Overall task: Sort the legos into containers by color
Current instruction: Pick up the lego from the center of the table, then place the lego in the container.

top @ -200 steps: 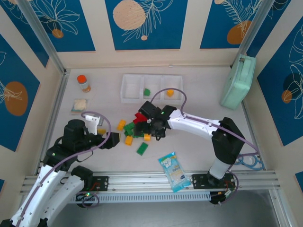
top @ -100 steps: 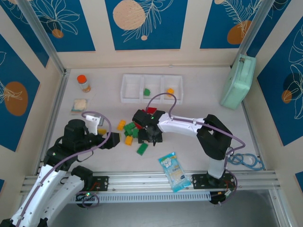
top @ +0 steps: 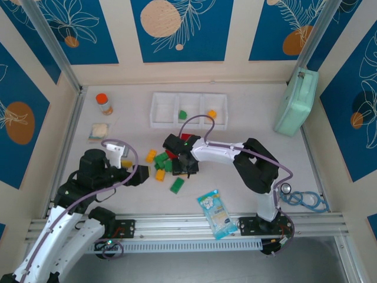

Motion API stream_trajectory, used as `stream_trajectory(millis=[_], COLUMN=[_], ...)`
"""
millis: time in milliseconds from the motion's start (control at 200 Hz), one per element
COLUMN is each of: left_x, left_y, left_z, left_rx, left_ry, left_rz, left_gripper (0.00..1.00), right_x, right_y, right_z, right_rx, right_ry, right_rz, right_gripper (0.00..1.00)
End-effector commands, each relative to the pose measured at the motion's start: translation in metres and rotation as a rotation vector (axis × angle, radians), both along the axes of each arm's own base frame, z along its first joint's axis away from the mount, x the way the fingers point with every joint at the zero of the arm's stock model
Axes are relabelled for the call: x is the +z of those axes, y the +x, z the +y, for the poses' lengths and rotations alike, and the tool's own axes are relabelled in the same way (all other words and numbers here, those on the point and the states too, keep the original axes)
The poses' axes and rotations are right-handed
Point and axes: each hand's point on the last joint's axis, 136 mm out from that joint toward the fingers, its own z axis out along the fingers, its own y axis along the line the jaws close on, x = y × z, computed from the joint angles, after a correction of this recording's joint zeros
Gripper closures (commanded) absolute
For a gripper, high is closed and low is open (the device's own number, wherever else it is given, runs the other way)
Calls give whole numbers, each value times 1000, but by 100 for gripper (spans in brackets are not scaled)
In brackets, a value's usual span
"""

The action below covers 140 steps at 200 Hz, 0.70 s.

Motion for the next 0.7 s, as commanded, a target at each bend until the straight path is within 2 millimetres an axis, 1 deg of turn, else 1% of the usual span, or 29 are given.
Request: stream_trajectory(millis=[0,100,190,235,320,405,490,530,655,695], left_x=[1,2,2,2,2,3,2,2,2,2], left_y=[1,1,1,1,1,0,1,0,0,0], left_z=[6,8,8,8,9,11,10,10,10,10], left_rx=[22,33,35,35,43,47,46,45,45,45], left_ry=[15,18,17,17,21,26,26,24,25,25], left_rz=[-23,-28,-29,-28,-29,-26,-25,-26,-26,-26], left_gripper=[1,1,1,1,1,1,1,1,1,1], right_x=[3,13,29,41,65,94,121,132,158,163], right_y=[2,3,0,-1,-1,7,24,36,75,89], right_z=[-1,-6,-7,-8,-13,-22,-33,-41,-60,-66], right_rx=[-3,3,25,31,29,30,28,16,-12,-23], right_ry=[6,1,35,60,88,112,132,137,189,200], right_rz=[12,-6,-13,-26,-62,-122,-192,-220,-272,-284], right_gripper=[56,65,72,75,76,76,76,76,76,75])
